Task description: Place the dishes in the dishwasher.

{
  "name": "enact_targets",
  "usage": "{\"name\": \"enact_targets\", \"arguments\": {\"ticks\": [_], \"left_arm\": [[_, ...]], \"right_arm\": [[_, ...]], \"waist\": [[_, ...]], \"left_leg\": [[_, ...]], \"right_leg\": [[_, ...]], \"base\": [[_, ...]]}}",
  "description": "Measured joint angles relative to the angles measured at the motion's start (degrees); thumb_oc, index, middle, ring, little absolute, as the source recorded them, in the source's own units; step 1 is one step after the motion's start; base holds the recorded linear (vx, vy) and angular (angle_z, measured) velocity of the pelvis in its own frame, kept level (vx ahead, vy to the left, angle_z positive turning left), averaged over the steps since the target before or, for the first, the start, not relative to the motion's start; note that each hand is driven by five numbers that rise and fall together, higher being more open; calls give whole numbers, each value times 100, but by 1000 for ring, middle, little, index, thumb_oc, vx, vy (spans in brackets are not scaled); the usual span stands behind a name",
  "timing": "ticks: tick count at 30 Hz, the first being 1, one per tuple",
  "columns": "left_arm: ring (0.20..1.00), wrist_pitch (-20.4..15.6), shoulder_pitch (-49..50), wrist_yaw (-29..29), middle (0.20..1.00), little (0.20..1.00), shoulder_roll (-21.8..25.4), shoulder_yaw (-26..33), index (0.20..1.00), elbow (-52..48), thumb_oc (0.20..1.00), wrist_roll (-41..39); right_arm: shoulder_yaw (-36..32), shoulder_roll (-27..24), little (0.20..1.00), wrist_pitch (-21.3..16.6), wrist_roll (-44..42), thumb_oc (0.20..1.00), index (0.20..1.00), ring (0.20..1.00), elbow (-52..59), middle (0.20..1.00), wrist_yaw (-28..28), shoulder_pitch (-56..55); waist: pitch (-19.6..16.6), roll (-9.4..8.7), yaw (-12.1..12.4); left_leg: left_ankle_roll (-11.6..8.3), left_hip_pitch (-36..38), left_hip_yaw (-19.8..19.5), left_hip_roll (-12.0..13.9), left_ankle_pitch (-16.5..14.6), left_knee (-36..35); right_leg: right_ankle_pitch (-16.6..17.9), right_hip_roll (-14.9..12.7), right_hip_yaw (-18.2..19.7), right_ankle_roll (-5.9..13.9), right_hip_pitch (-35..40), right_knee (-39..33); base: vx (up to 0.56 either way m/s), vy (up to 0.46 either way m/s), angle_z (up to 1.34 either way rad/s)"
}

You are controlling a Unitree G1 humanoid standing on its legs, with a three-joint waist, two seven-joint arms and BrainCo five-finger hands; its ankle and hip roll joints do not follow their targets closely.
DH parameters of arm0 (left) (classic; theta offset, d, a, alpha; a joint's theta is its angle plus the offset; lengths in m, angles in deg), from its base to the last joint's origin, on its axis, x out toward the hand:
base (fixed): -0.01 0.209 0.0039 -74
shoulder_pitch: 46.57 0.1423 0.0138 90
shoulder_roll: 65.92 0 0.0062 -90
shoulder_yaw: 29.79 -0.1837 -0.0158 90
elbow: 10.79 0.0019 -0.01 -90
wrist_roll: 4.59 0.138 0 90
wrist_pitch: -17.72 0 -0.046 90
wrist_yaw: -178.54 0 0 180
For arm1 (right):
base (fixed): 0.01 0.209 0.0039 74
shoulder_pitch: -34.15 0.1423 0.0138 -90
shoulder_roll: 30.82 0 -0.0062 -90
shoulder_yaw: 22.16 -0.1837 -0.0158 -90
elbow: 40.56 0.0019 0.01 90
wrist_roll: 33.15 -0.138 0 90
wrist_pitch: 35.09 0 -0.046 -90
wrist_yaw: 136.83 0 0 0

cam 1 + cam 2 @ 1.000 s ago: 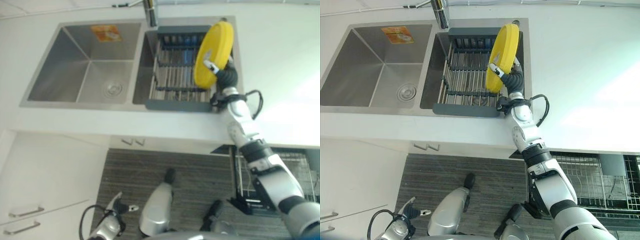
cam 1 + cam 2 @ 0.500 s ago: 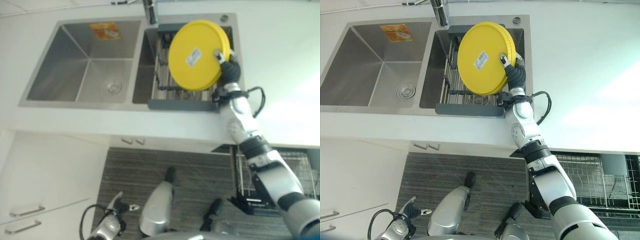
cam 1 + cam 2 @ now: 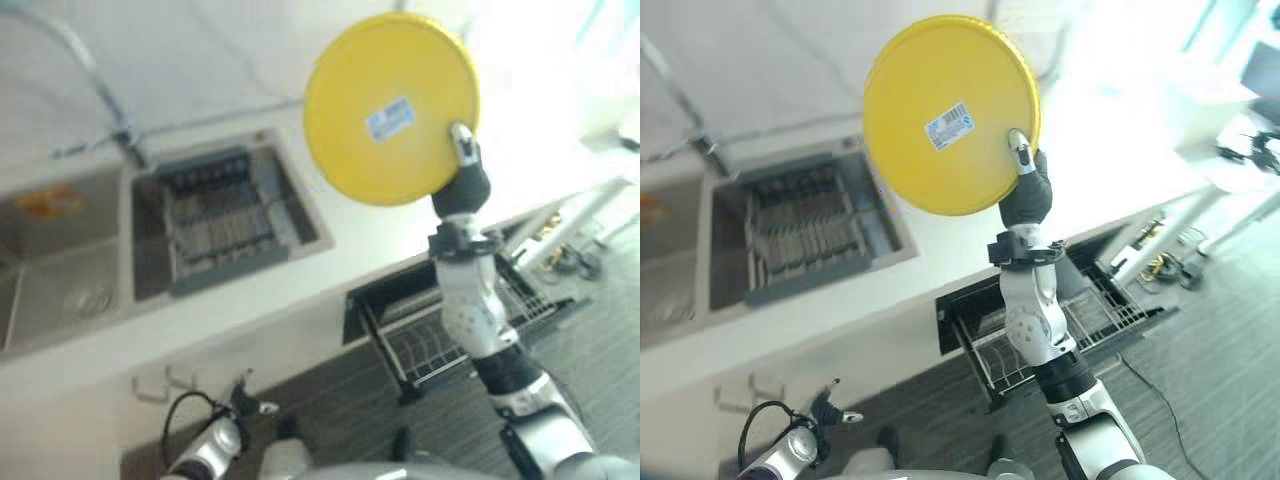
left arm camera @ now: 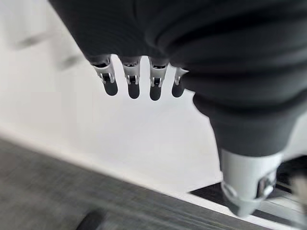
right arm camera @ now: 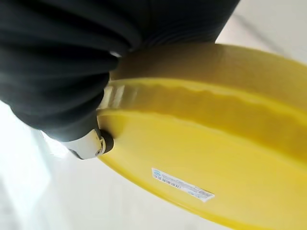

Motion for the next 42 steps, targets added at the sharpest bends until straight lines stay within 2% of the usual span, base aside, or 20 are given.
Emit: {"name": "enact_targets", "arguments": {"ticks": [1, 4, 6, 11, 18, 24, 28, 32, 36, 39, 42], "left_arm": [[1000, 0, -3, 35, 1000, 1000, -60, -132, 1000, 49, 1000, 15], [1000, 56, -19, 121, 1000, 1000, -210, -419, 1000, 62, 1000, 202], [1000, 64, -59, 192, 1000, 1000, -241, -583, 1000, 56, 1000, 211], [1000, 96, -58, 215, 1000, 1000, -372, -705, 1000, 70, 1000, 210], [1000, 106, 94, 220, 1000, 1000, -446, -799, 1000, 229, 1000, 226], [1000, 158, 234, 204, 1000, 1000, -415, -800, 1000, 230, 1000, 240], [1000, 164, 216, 202, 1000, 1000, -405, -801, 1000, 221, 1000, 339], [1000, 162, 224, 199, 1000, 1000, -375, -792, 1000, -60, 1000, 338], [1000, 158, 227, 200, 1000, 1000, -280, -790, 1000, -232, 1000, 335], [1000, 155, 282, 205, 1000, 1000, -232, -789, 1000, -242, 1000, 333], [1000, 146, 277, 206, 1000, 1000, -233, -790, 1000, -263, 1000, 313]], "right_arm": [[-20, -125, 200, -11, -1, 200, 200, 200, 5, 200, -2, -147], [-104, -405, 200, 31, -227, 200, 200, 200, 49, 200, -31, -686], [-289, -475, 200, 40, -248, 200, 200, 200, 64, 200, -40, -933], [-963, -818, 200, 57, -337, 200, 200, 200, 160, 200, -41, -1337], [-1355, -915, 200, 68, -326, 200, 200, 200, 78, 200, 0, -2272], [-1369, -841, 200, 174, -331, 200, 200, 200, -582, 200, 100, -2354], [-1352, -761, 200, 207, -324, 200, 200, 200, -978, 200, 169, -2345], [-1364, -729, 200, 518, -278, 200, 200, 200, -1421, 200, 248, -2345], [-1328, -726, 200, 779, -87, 200, 200, 200, -1587, 200, 317, -2340], [-1093, -724, 200, 811, 103, 200, 200, 200, -1701, 200, 348, -2314], [-1086, -724, 200, 986, 384, 200, 200, 200, -1927, 200, 343, -2202]], "waist": [[-70, 96, -88], [-147, 226, -316], [-158, 260, -528], [-153, 328, -723], [-7, 304, -743], [242, 264, -730], [346, 319, -687], [569, 462, -685], [710, 454, -648], [728, 466, -628], [903, 494, -563]], "left_leg": [[-22, 137, 130, 57, 14, -64], [-108, 434, 343, 148, 70, -255], [-134, 469, 409, 218, 86, -271], [-154, 631, 546, 247, 94, -342], [-125, 620, 664, 229, 63, -344], [-94, 601, 652, 202, 36, -344], [-91, 520, 648, 172, 34, -342], [-71, 521, 626, 67, 21, -342], [-43, 511, 561, -6, 3, -344], [-31, 408, 474, -49, 0, -343], [10, 318, 457, -151, 11, -343]], "right_leg": [[9, 70, 130, -20, 33, -18], [-30, 218, 310, -3, 109, -92], [-24, 269, 357, -21, 89, -94], [-8, 337, 495, -44, 122, -91], [22, 341, 619, -46, 35, -90], [23, 325, 622, -46, 19, -82], [31, 307, 620, -57, -58, -86], [67, 217, 616, -75, -11, -87], [72, 135, 593, -47, 13, -91], [67, 84, 540, -12, -75, -86], [125, -17, 500, 35, -128, -78]], "base": [[-4, -133, -54], [2, -108, -38], [4, -90, -28], [9, -57, -15], [11, -25, -8], [0, 0, 0], [21, 19, 0], [35, 32, 3], [12, 39, 7], [-55, 82, 13], [15, 110, 5]]}}
